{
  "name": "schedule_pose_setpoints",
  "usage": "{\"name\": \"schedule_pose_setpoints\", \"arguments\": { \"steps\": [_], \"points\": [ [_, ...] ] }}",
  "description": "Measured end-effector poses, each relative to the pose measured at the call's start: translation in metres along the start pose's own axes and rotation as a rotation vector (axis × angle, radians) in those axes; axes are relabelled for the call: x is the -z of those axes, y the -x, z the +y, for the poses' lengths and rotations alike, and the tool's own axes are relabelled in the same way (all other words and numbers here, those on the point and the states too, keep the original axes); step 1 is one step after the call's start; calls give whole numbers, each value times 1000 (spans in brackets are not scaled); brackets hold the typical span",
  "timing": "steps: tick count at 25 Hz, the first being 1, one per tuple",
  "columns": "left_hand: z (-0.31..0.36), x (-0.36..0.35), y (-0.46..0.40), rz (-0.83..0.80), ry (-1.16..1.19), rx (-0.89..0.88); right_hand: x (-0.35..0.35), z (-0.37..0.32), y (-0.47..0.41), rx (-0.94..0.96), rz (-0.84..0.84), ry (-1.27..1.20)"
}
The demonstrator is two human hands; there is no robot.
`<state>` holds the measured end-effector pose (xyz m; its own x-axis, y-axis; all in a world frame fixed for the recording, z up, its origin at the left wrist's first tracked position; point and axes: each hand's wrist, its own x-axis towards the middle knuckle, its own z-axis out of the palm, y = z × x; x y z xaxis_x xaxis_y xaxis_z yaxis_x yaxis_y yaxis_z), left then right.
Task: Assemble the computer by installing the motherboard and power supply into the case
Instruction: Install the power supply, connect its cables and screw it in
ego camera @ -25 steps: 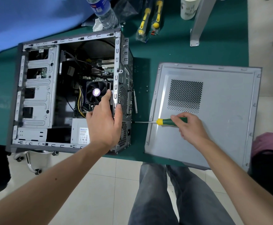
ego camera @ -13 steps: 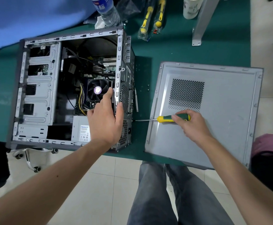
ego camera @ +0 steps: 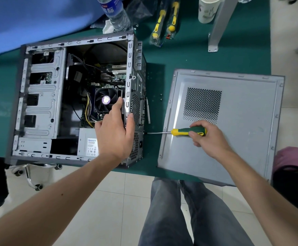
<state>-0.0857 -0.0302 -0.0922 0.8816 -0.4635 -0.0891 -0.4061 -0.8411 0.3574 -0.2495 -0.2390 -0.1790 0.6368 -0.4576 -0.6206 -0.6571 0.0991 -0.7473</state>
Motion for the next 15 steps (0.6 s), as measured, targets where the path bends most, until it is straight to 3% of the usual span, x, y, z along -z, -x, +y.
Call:
{"name": "schedule_pose_setpoints", "arguments": {
  "steps": [5, 11, 15],
  "points": [
    [-2, -1, 1, 11, -9, 3, 0, 2, 3, -38, -74, 254],
    [0, -1, 2, 2, 9, 5, 0, -7, 5, 73, -44, 175],
    [-1, -1, 0, 8, 4, 8, -2, -4, 1, -15, -25, 199]
  ]
}}
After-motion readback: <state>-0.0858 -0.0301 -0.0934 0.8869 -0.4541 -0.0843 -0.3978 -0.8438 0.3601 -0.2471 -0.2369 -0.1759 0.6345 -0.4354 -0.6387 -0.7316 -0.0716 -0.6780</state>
